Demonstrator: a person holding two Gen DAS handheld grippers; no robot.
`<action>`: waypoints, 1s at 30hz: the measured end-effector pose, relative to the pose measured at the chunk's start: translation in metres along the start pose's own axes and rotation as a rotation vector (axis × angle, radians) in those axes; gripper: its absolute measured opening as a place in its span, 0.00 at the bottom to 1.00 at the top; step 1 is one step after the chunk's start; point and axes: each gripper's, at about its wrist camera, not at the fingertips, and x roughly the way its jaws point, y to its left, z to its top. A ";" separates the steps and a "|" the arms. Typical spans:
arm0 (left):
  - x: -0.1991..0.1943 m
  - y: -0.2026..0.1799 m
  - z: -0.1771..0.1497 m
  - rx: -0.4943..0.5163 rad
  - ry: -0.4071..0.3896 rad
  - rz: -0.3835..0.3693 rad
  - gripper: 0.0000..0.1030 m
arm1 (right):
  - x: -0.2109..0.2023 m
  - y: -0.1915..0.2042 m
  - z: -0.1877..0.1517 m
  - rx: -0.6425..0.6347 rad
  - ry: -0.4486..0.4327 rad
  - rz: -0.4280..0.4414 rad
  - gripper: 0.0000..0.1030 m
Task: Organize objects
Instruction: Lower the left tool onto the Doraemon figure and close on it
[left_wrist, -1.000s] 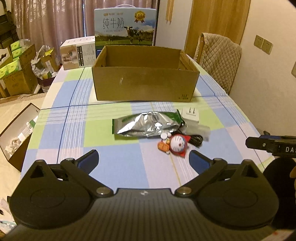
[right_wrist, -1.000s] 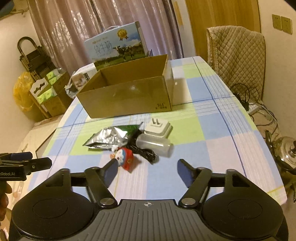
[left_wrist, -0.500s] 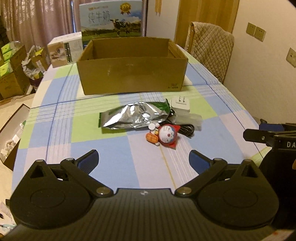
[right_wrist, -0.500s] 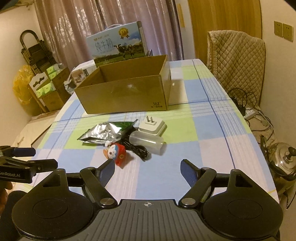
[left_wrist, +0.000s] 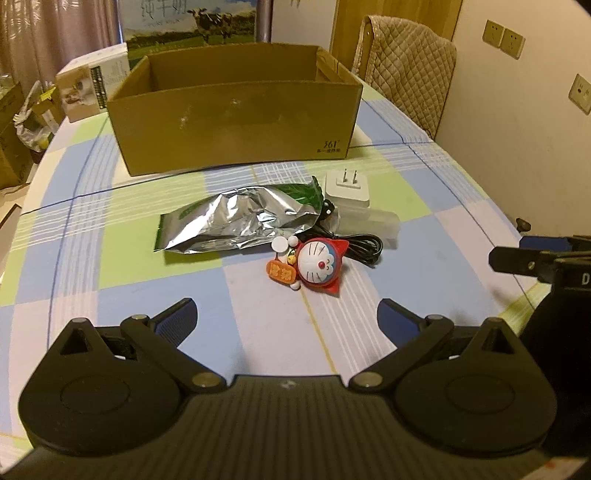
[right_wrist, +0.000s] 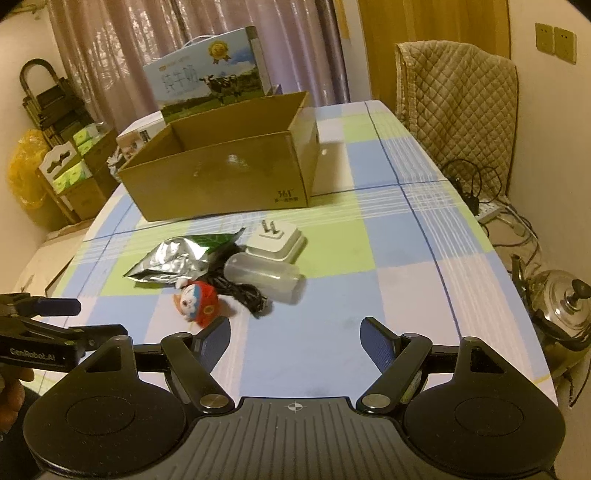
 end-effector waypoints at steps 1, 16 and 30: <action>0.005 0.000 0.002 0.000 0.001 -0.004 0.99 | 0.003 -0.001 0.001 0.001 0.004 -0.004 0.73; 0.078 0.005 0.022 0.068 0.000 -0.086 0.85 | 0.050 -0.011 0.008 0.014 0.079 0.013 0.73; 0.113 0.013 0.037 0.140 0.030 -0.249 0.78 | 0.081 -0.015 0.011 0.030 0.121 -0.010 0.73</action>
